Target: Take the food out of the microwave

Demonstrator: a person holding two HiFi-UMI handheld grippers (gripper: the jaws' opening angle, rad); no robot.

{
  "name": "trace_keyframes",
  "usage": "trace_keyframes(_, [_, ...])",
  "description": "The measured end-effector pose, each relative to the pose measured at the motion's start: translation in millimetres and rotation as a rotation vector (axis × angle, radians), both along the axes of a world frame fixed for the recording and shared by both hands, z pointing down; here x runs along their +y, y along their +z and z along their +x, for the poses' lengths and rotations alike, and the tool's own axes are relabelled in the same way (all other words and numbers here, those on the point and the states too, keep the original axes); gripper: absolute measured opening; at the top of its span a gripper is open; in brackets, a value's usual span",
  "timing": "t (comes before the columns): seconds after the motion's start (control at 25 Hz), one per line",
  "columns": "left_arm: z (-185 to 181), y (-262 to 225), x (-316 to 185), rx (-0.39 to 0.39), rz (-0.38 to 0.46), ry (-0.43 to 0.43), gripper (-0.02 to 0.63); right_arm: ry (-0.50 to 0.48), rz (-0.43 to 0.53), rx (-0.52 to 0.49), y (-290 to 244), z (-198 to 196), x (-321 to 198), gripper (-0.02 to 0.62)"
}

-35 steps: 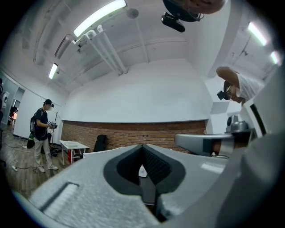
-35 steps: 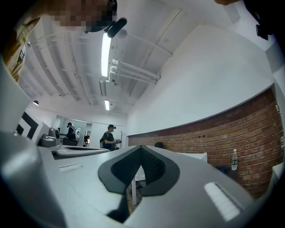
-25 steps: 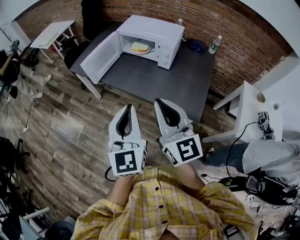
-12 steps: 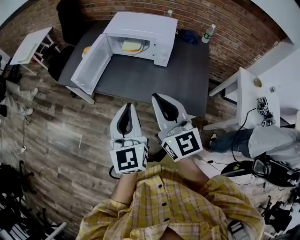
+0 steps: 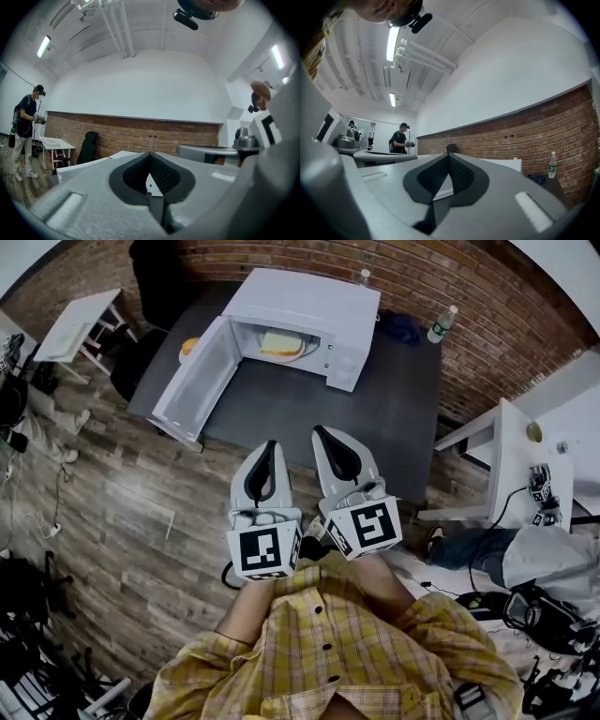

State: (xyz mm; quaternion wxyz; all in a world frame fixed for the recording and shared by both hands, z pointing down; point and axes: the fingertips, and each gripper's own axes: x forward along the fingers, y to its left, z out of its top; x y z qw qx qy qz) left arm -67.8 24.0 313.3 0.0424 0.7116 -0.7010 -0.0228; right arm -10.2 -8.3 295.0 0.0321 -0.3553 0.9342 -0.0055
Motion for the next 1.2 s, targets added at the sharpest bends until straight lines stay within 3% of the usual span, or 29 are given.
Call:
trace_keyframes(0.4, [-14,0,-104,-0.004,-0.002,-0.016,0.002,-0.012,0.022,-0.01,-3,-13,-94,0.003])
trace_keyframes(0.64, [-23,5,-140,-0.001,-0.011,-0.028,0.0,-0.007,0.011,-0.008,4,-16,-130,0.003])
trace_keyframes(1.2, [-70,41,-214,0.06,-0.107,0.061,0.002,0.072,-0.066,0.018,34,-49,-188,0.003])
